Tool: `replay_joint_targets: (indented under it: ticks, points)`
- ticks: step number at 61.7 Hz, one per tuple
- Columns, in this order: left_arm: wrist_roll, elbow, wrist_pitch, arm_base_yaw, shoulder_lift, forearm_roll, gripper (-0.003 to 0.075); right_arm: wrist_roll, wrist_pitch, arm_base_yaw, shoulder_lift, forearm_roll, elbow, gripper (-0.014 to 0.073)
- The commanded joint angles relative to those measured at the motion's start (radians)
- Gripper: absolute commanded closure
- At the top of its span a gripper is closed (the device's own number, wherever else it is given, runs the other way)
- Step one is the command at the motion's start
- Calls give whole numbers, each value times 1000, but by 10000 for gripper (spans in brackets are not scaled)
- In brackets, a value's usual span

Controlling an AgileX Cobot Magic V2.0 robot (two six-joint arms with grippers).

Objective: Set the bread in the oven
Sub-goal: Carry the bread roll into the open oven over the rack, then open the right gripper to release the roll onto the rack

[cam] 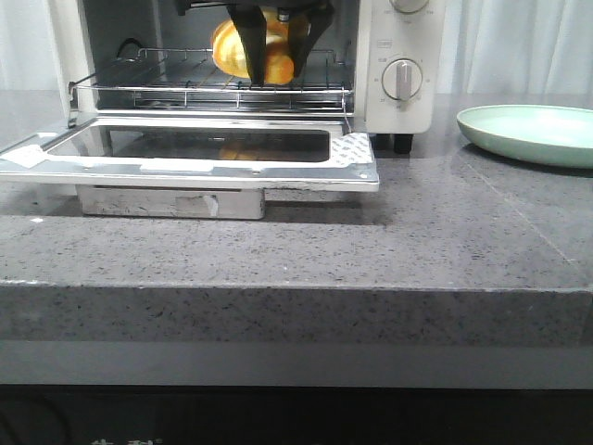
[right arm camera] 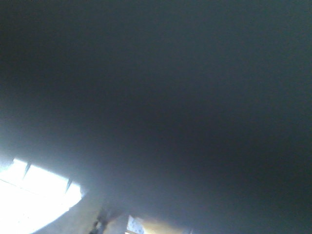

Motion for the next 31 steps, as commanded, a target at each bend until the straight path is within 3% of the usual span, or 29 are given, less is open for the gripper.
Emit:
replay_joint_targets:
  ticks: [1,14,31]
  points:
    - [-5,-27,-74,2,-3,-7,738,-1,-17,-8,-59,-32,-32,351]
    - [-5,-27,-74,2,-3,-7,738,-4,19,-1,-62,-23,-32,5]
    - [-5,-27,-74,2,-3,-7,738,-12,99,53,-114,-22,-32,-20]
